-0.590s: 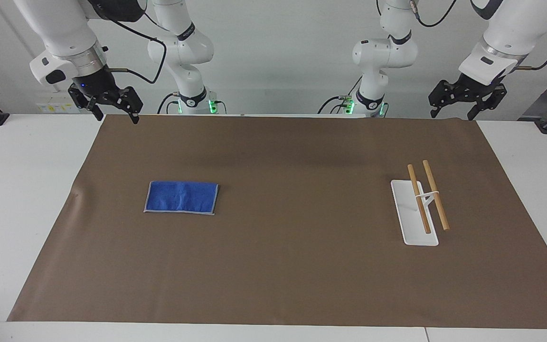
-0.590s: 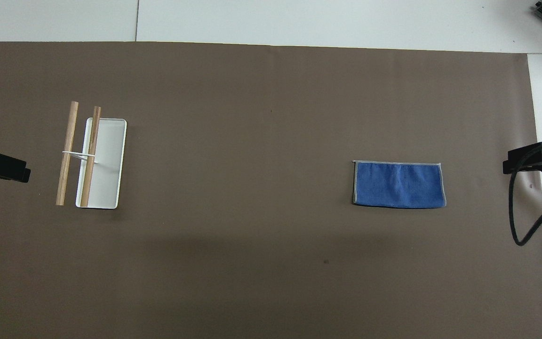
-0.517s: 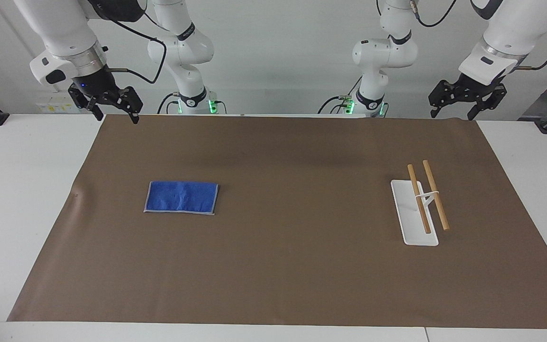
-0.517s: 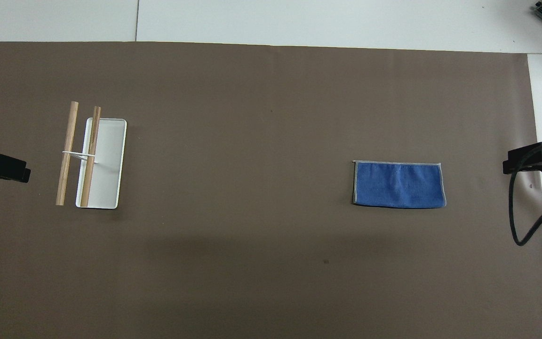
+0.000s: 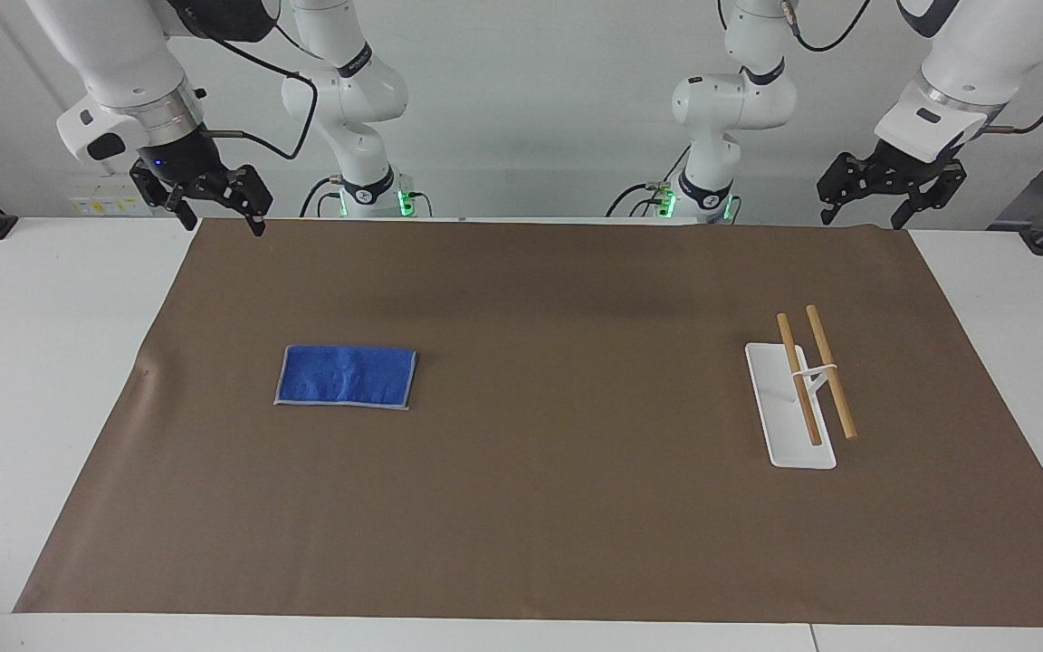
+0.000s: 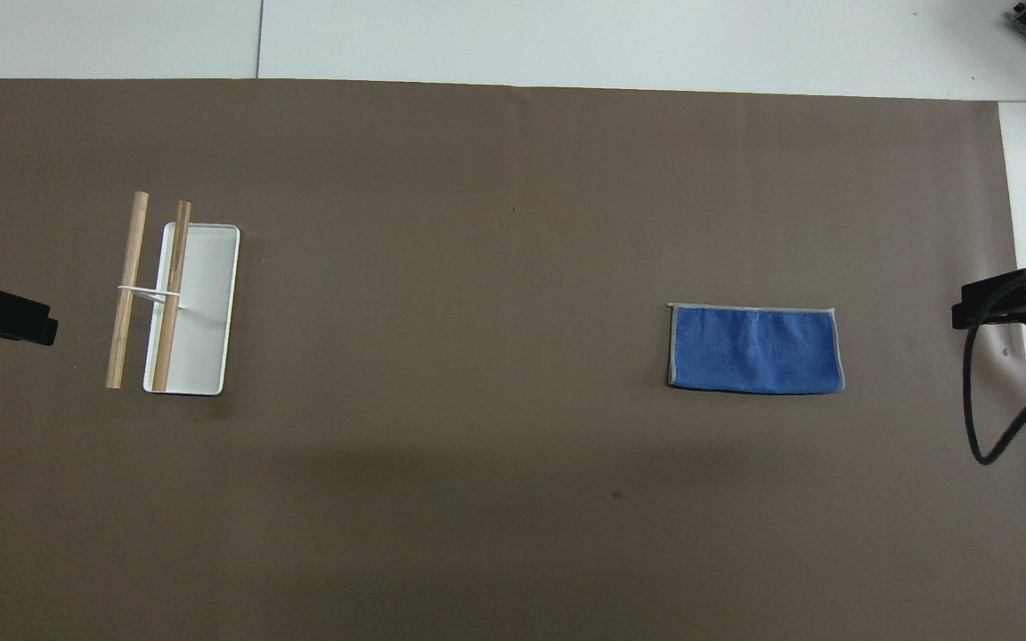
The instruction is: Right arm passes towel to left arm to hang
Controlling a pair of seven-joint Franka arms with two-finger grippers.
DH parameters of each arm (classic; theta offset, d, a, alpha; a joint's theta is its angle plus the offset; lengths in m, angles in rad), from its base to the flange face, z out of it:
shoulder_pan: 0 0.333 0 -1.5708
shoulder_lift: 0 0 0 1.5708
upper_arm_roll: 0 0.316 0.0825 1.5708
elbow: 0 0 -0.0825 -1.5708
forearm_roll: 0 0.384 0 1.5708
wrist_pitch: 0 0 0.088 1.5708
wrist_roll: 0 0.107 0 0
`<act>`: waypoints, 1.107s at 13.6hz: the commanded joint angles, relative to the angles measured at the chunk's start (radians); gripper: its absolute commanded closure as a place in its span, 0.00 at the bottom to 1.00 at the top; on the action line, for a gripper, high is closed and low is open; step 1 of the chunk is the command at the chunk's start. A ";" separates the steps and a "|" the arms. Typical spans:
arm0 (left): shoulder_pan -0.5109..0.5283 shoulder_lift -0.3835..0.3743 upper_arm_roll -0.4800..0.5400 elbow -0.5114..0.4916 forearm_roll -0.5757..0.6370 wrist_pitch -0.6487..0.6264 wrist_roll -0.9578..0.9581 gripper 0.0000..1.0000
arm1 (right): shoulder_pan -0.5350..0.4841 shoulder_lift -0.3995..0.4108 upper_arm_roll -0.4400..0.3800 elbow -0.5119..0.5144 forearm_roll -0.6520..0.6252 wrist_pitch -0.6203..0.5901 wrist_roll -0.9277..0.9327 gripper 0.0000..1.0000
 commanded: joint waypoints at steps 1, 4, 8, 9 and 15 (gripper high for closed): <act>0.003 -0.021 -0.002 -0.025 0.011 0.000 0.004 0.00 | -0.009 -0.040 0.004 -0.030 0.002 0.024 -0.007 0.00; 0.003 -0.021 -0.002 -0.025 0.011 -0.002 0.004 0.00 | -0.002 -0.043 0.006 -0.030 0.005 0.012 -0.024 0.00; 0.003 -0.021 -0.002 -0.025 0.009 -0.002 0.004 0.00 | -0.002 -0.045 0.015 -0.039 0.004 0.027 -0.026 0.00; 0.003 -0.021 -0.002 -0.025 0.009 -0.002 0.004 0.00 | -0.001 -0.043 0.017 -0.055 0.004 0.050 -0.027 0.00; 0.003 -0.021 -0.002 -0.025 0.009 -0.002 0.004 0.00 | 0.047 -0.005 0.026 -0.344 0.034 0.426 0.017 0.00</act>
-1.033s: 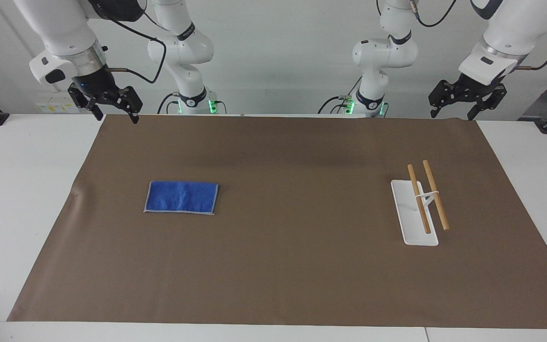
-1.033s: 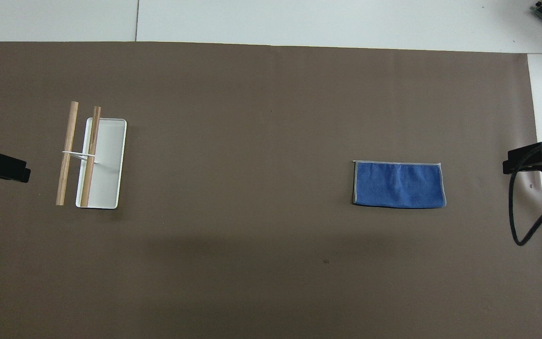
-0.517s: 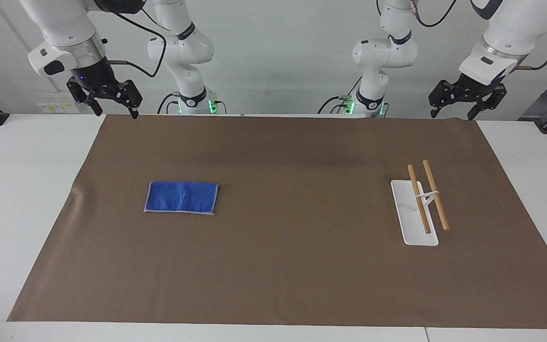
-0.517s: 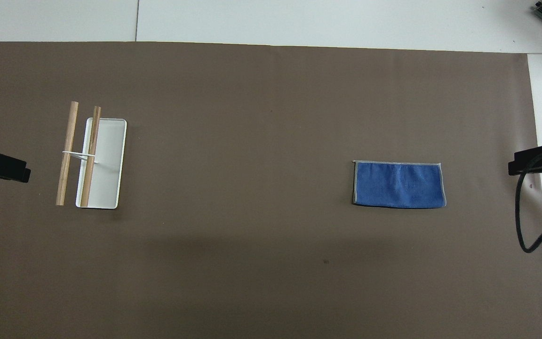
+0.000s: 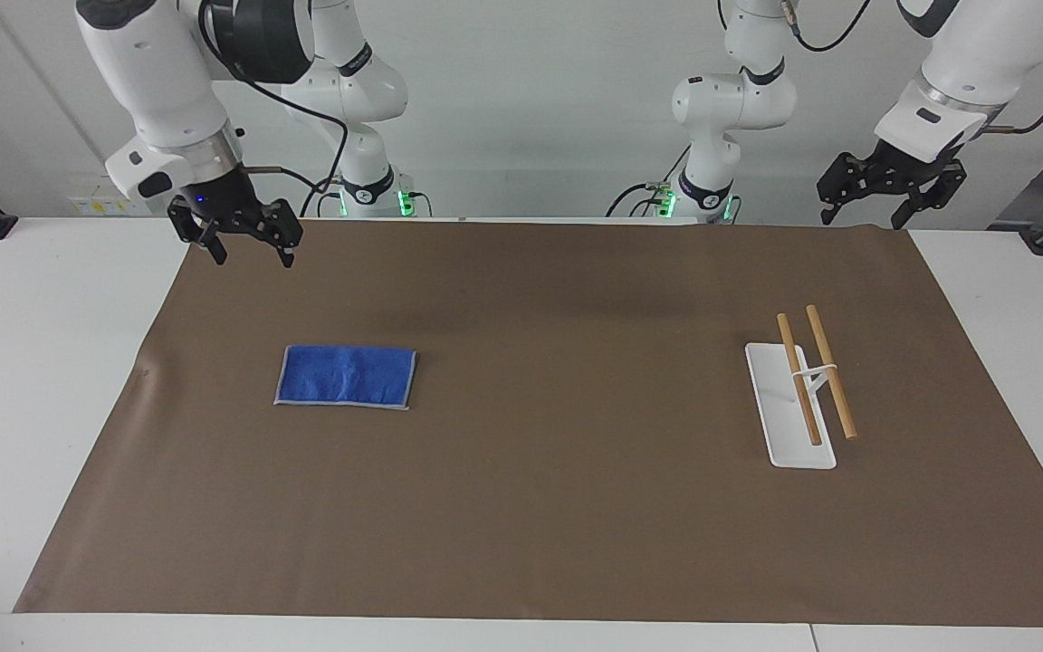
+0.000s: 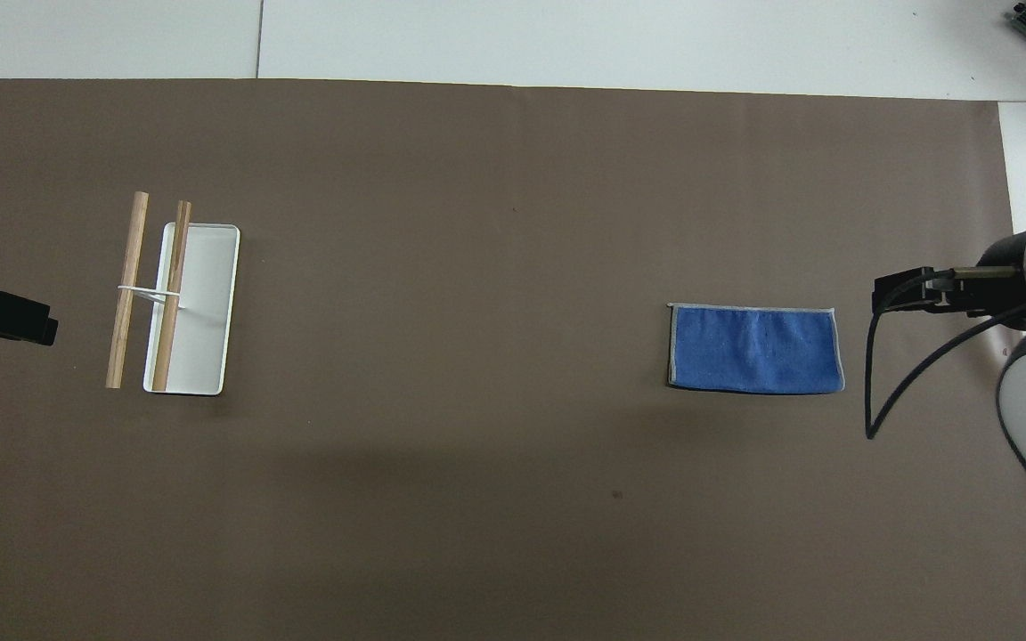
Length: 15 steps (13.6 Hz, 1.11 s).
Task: Right arm passes towel to left arm to hang
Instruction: 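Reach the right gripper down to the blue towel's nearer edge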
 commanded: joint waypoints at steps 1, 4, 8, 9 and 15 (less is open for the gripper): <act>0.003 -0.021 -0.002 -0.025 0.011 -0.002 0.004 0.00 | 0.017 0.018 0.005 -0.155 0.033 0.186 0.015 0.00; 0.003 -0.021 -0.002 -0.025 0.009 -0.002 0.004 0.00 | 0.047 0.079 0.005 -0.254 0.034 0.368 0.023 0.00; 0.003 -0.021 -0.002 -0.025 0.009 -0.002 0.004 0.00 | 0.068 0.153 0.005 -0.346 0.034 0.558 0.035 0.00; 0.003 -0.021 -0.002 -0.025 0.011 -0.002 0.004 0.00 | 0.066 0.171 0.005 -0.362 0.036 0.597 0.038 0.00; 0.003 -0.021 -0.002 -0.025 0.011 -0.002 0.004 0.00 | 0.068 0.234 0.005 -0.405 0.046 0.680 0.045 0.00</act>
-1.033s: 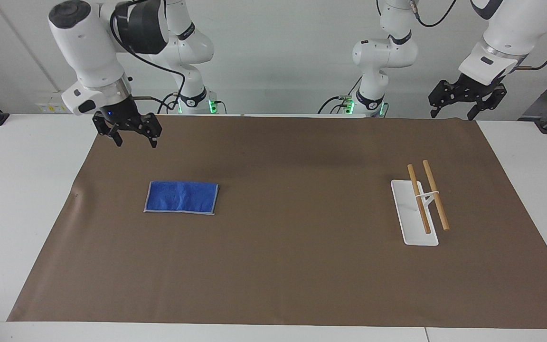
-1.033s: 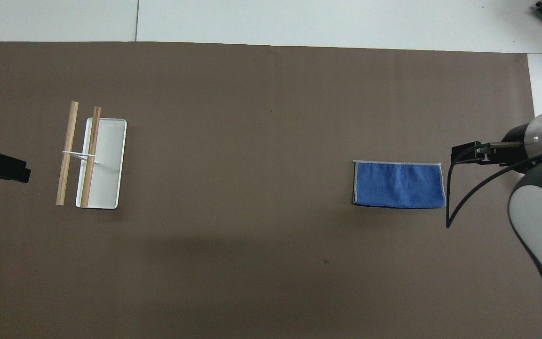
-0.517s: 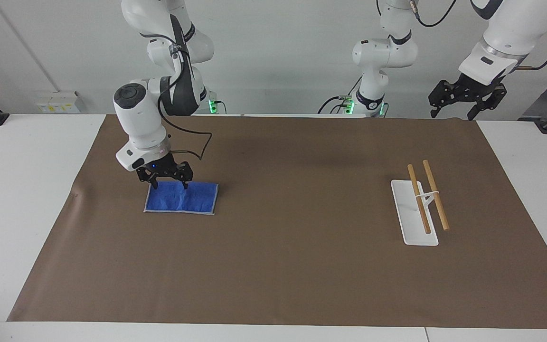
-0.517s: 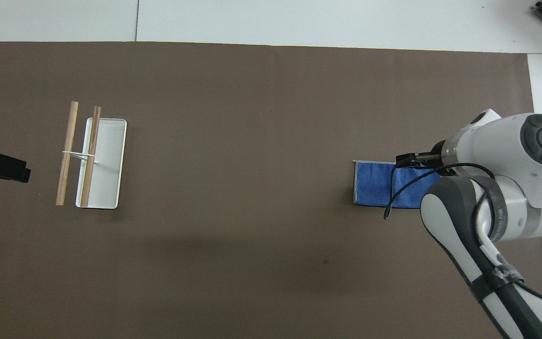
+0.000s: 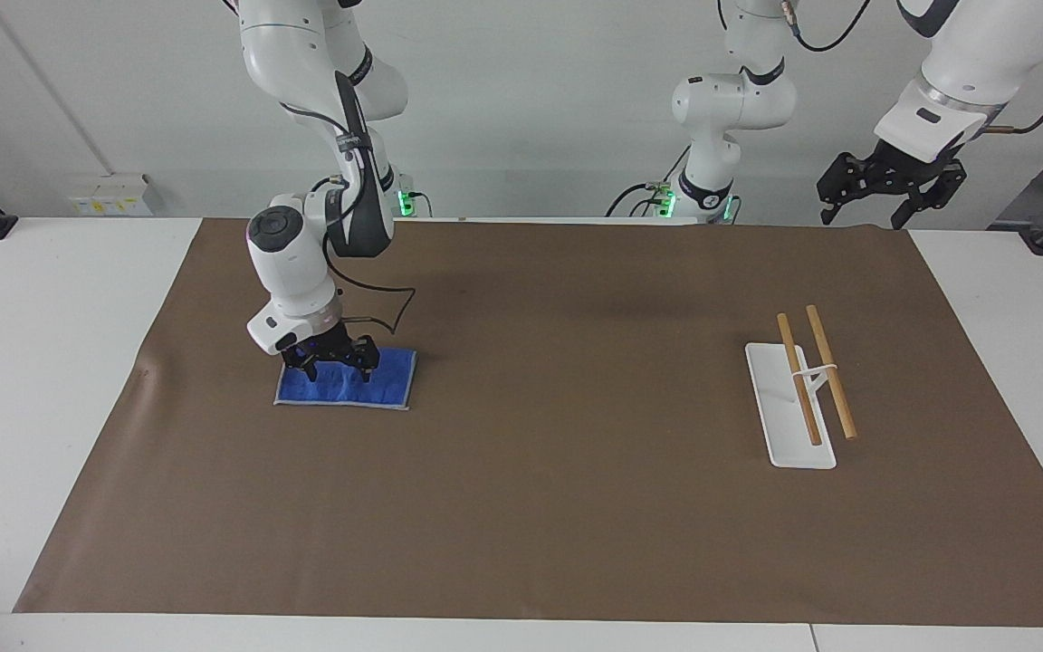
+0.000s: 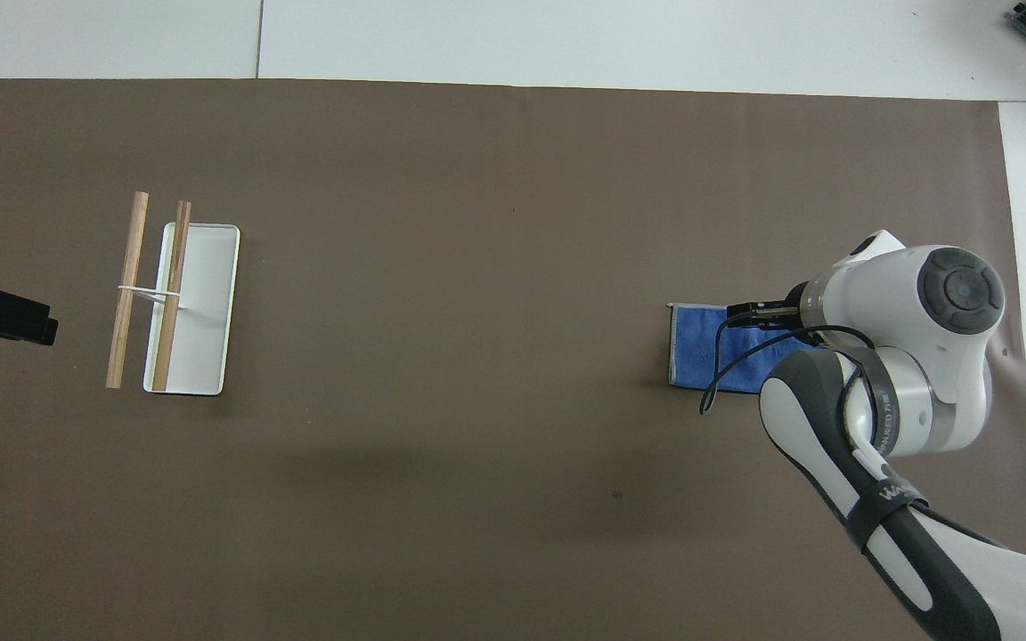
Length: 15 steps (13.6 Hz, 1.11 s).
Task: Right arm passes towel to left arm to hang
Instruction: 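Reach the right gripper down to the blue towel's nearer edge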
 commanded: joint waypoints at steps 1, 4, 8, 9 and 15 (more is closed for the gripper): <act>0.003 -0.021 -0.002 -0.025 0.011 -0.002 0.004 0.00 | -0.001 0.003 0.002 -0.026 0.016 0.034 0.014 0.00; 0.003 -0.021 -0.002 -0.025 0.009 -0.002 0.006 0.00 | -0.001 0.014 0.002 -0.026 0.016 0.037 0.017 0.00; 0.003 -0.021 -0.002 -0.025 0.009 -0.002 0.004 0.00 | -0.001 0.016 0.002 -0.055 0.016 0.089 0.020 0.00; 0.003 -0.021 -0.002 -0.025 0.009 -0.002 0.004 0.00 | 0.001 0.016 0.002 -0.055 0.016 0.091 0.022 0.00; 0.003 -0.021 -0.002 -0.025 0.009 -0.002 0.004 0.00 | 0.003 0.016 0.003 -0.061 0.018 0.096 0.023 0.16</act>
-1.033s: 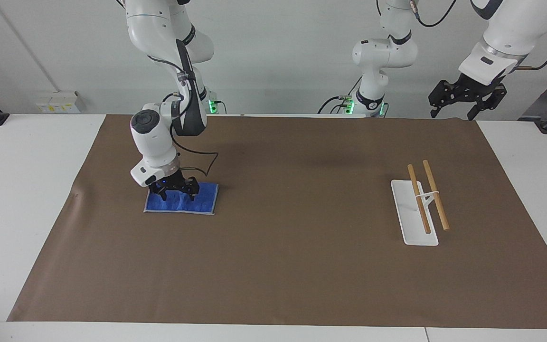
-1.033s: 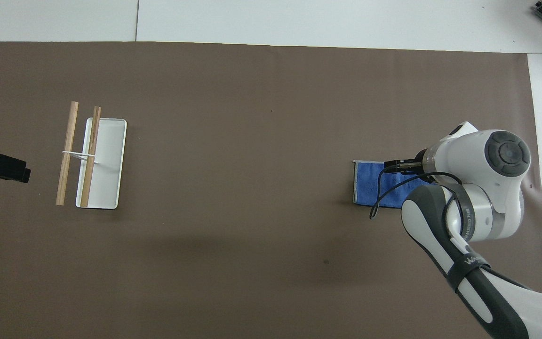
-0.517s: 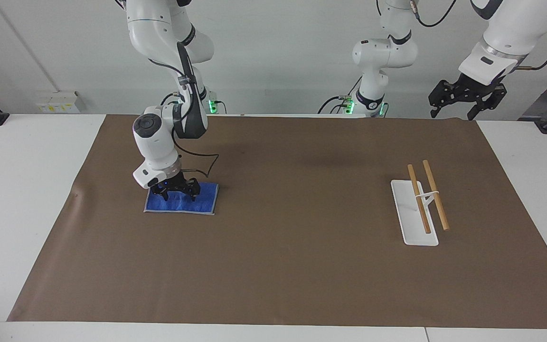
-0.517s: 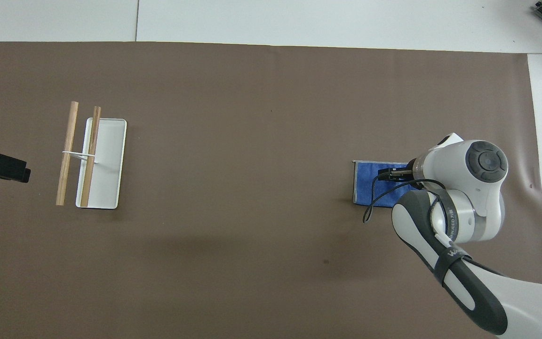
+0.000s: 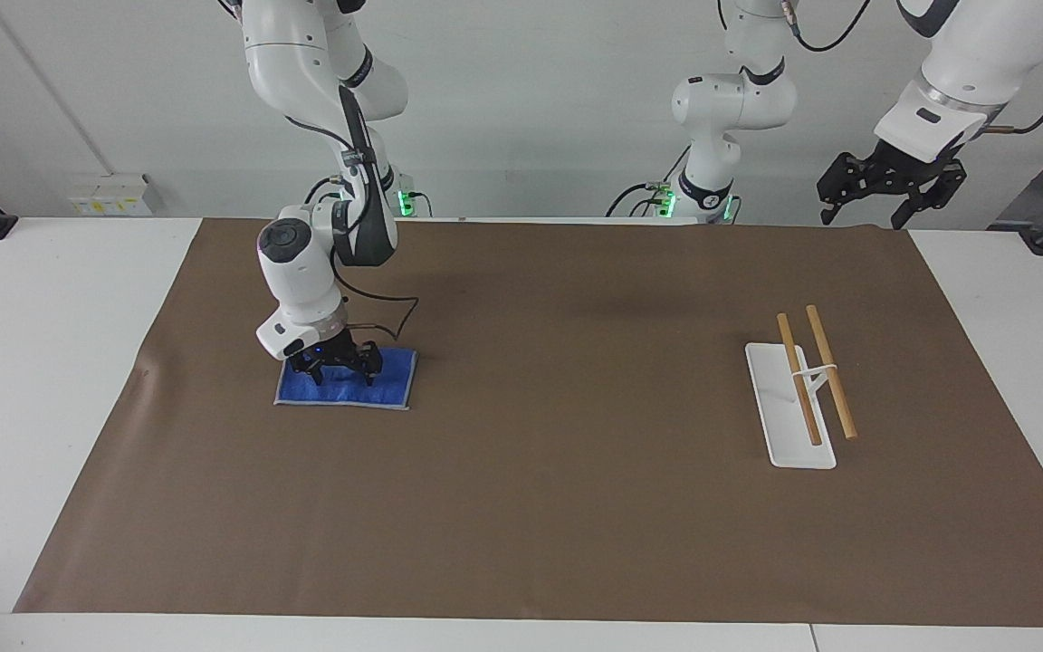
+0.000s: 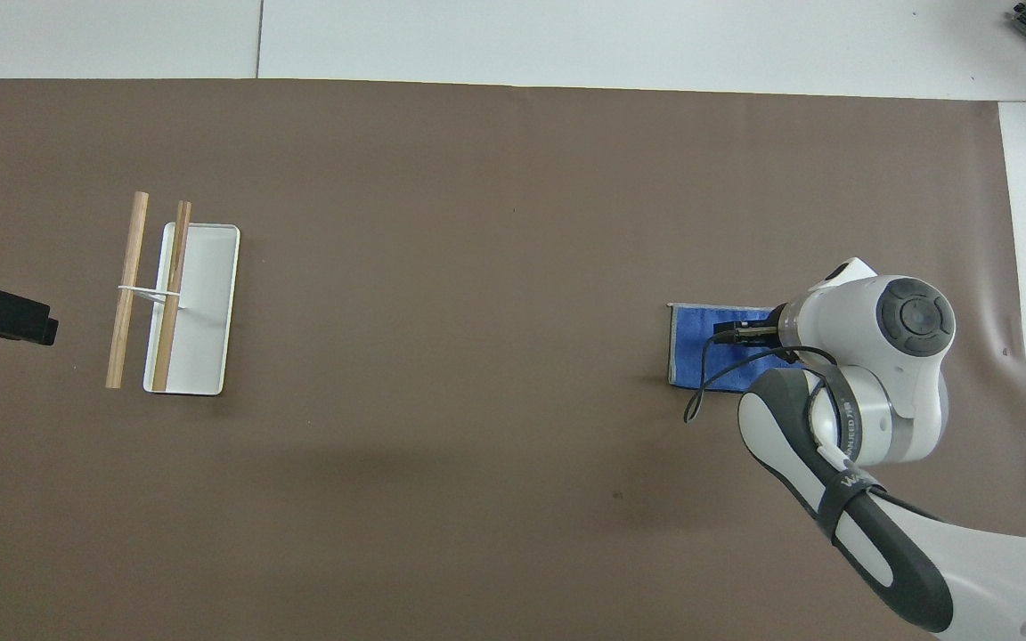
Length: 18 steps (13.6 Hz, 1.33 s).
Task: Right arm passes towel to left arm to hang
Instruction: 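Close the right gripper on the blue towel's edge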
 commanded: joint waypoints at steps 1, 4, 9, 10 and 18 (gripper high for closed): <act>0.003 -0.021 -0.002 -0.025 0.009 -0.002 0.004 0.00 | 0.009 -0.004 0.003 -0.016 0.027 0.030 0.020 0.26; 0.003 -0.021 -0.002 -0.025 0.011 0.000 0.004 0.00 | 0.018 -0.004 0.003 -0.016 0.058 0.028 0.021 0.68; 0.003 -0.021 -0.002 -0.025 0.009 -0.002 0.006 0.00 | 0.045 -0.013 0.003 0.011 0.058 0.004 0.102 1.00; 0.003 -0.021 -0.002 -0.025 0.009 -0.002 0.004 0.00 | 0.045 -0.019 0.003 0.039 0.058 -0.051 0.103 1.00; 0.003 -0.021 -0.002 -0.025 0.011 -0.002 0.004 0.00 | 0.045 -0.092 0.090 0.301 0.234 -0.260 0.055 1.00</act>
